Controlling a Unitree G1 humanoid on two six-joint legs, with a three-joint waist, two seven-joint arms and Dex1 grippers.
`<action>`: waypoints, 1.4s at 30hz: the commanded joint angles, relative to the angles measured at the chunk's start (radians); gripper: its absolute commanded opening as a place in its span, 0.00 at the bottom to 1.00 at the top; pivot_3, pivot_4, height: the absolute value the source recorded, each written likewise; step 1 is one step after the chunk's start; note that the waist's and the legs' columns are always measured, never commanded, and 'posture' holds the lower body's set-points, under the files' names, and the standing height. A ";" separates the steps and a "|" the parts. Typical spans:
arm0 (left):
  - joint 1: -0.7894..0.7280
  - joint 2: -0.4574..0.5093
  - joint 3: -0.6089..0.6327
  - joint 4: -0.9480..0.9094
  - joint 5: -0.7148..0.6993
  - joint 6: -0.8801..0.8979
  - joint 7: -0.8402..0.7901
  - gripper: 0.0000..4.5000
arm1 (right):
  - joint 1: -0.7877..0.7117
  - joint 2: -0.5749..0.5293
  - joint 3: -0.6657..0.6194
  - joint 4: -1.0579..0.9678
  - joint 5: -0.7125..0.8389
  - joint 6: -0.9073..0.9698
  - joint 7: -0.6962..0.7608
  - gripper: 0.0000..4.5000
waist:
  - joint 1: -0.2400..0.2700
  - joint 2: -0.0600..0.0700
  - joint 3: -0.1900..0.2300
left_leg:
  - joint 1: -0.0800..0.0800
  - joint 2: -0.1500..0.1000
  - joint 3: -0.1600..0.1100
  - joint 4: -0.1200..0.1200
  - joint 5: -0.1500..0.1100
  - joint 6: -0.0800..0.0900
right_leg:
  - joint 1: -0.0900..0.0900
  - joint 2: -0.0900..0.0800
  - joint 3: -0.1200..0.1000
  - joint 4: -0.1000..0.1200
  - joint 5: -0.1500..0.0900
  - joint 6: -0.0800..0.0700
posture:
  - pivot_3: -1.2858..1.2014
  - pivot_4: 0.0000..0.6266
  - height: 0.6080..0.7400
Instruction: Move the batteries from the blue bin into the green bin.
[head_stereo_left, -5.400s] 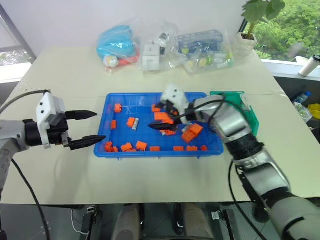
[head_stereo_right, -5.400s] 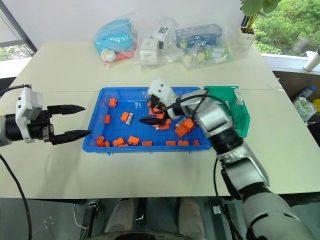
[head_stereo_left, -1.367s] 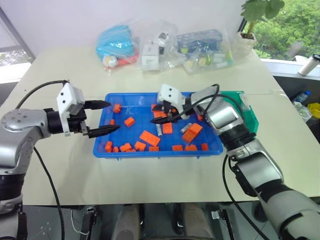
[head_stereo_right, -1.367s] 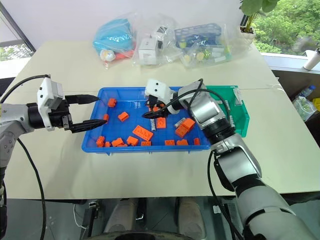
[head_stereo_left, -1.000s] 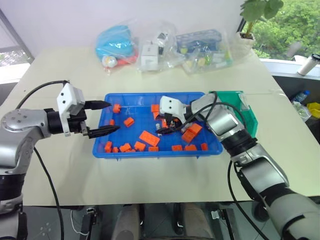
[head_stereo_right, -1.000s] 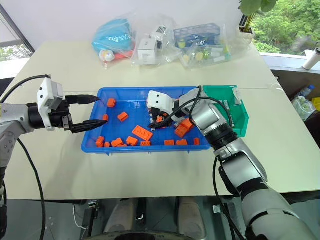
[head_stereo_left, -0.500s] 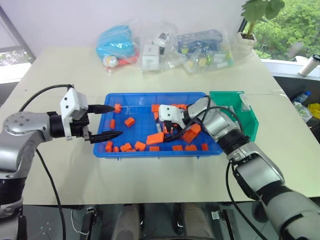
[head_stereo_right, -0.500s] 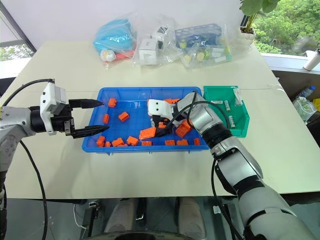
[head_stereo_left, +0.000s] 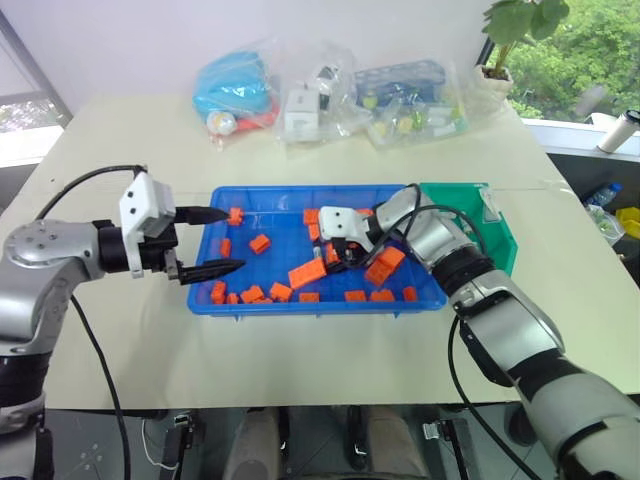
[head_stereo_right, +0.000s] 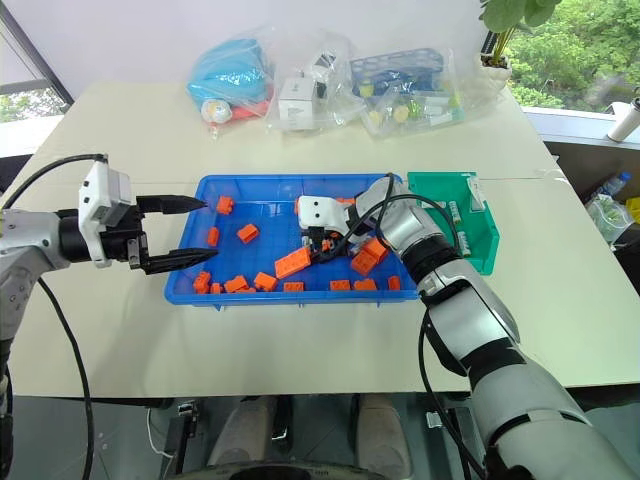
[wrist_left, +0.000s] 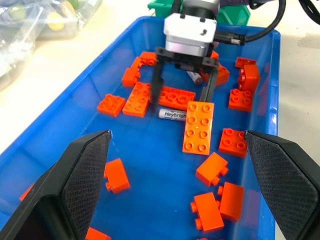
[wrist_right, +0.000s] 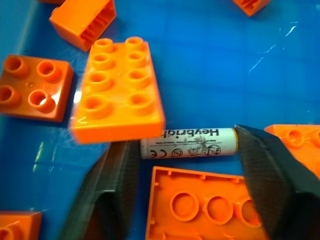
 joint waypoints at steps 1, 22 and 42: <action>-0.014 0.011 0.005 -0.011 -0.002 -0.011 -0.006 1.00 | 0.044 -0.021 0.015 -0.039 -0.017 0.041 0.049 0.50 | 0.000 0.000 0.000 | 0.000 0.000 0.000 0.000 0.000 0.000 | 0.000 0.000 0.000 0.000 0.000 0.000 | 0.52 0.24 0.97; -0.107 -0.077 -0.106 0.030 0.009 -0.031 -0.039 1.00 | 0.251 -0.431 -0.515 -0.896 0.129 0.778 -0.294 0.50 | 0.020 0.001 0.001 | -0.002 -0.001 0.000 0.000 0.000 0.000 | -0.001 -0.001 -0.001 -0.002 0.000 0.000 | 0.52 0.24 0.97; -0.205 -0.137 -0.173 0.119 0.050 -0.081 -0.095 1.00 | 0.314 -0.430 -0.516 -1.131 0.264 1.053 -0.467 1.00 | -0.004 0.001 0.001 | -0.001 0.000 0.000 0.000 0.000 0.000 | -0.001 0.001 0.000 -0.001 0.000 0.000 | 0.52 0.24 0.97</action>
